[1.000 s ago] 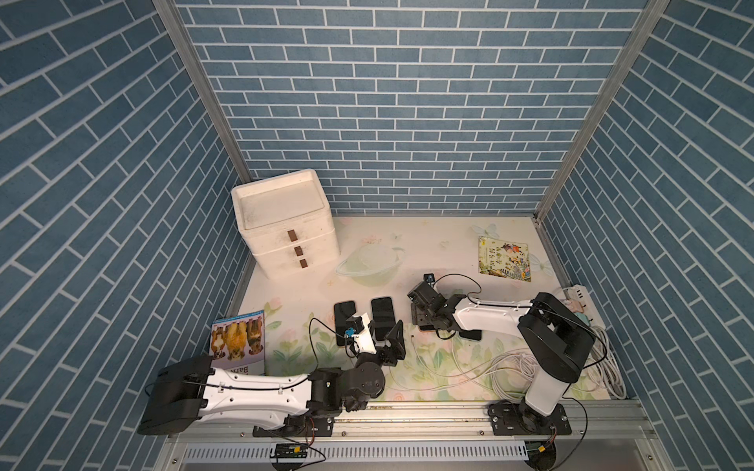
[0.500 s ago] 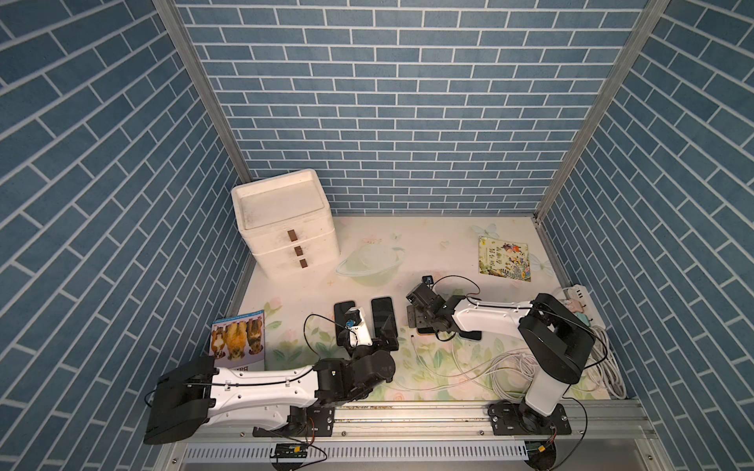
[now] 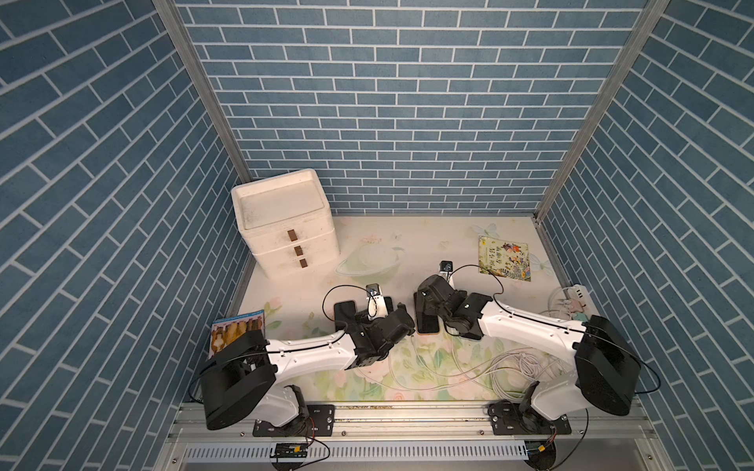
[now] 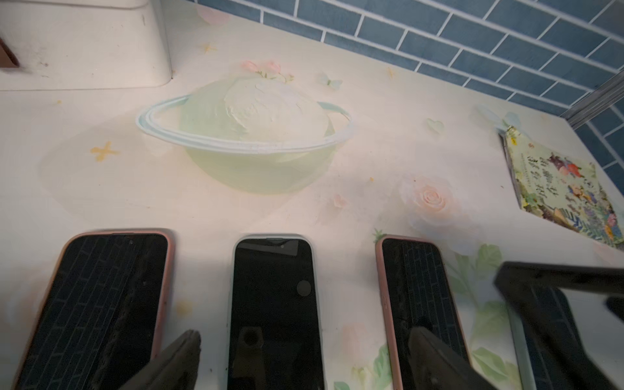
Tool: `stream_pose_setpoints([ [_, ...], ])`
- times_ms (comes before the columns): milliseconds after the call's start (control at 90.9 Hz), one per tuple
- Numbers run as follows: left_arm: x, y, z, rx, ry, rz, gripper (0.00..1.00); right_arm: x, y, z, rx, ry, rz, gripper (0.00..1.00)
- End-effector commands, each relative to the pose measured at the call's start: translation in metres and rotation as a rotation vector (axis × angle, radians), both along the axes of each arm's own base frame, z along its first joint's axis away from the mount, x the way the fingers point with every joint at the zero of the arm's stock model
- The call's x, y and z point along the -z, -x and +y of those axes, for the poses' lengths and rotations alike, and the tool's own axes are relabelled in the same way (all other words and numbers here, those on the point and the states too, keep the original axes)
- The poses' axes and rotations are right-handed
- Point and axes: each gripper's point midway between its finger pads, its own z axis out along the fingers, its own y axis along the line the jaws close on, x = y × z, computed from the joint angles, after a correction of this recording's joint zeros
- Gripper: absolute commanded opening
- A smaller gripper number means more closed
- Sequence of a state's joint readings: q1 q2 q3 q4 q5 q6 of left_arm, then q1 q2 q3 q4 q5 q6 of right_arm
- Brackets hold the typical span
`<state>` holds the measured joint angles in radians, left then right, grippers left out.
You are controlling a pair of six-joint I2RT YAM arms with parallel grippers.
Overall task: Unplug the charging cable from the phone
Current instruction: Place the phone at the center of the board, then pick up the phone at the center of the board.
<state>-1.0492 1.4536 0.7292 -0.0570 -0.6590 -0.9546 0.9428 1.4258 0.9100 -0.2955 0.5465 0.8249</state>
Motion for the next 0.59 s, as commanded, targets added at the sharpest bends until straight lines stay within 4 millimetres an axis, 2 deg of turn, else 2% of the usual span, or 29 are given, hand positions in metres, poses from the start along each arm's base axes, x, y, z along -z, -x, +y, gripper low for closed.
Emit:
stream_pose_setpoints([
  [0,0.018,-0.005,-0.001,0.019,-0.058,0.089,1.0,-0.002,0.006,-0.04,0.123,0.017,-0.088,0.99],
  [77,0.026,-0.01,0.0,0.004,-0.092,0.123,1.0,-0.011,0.013,-0.051,0.126,-0.097,-0.115,0.99],
  [198,0.036,-0.016,0.002,-0.001,-0.135,0.154,1.0,-0.02,0.015,-0.043,0.024,-0.307,-0.101,0.99],
  [286,0.044,-0.019,0.0,0.018,-0.146,0.184,1.0,-0.025,0.016,-0.043,-0.005,-0.298,-0.115,1.0],
  [407,0.055,-0.02,0.002,0.023,-0.179,0.22,1.0,-0.019,0.017,-0.041,-0.025,-0.25,-0.083,0.96],
  [583,0.071,-0.018,0.008,0.019,-0.162,0.266,0.98,-0.019,0.021,-0.033,-0.077,-0.276,-0.08,0.91],
])
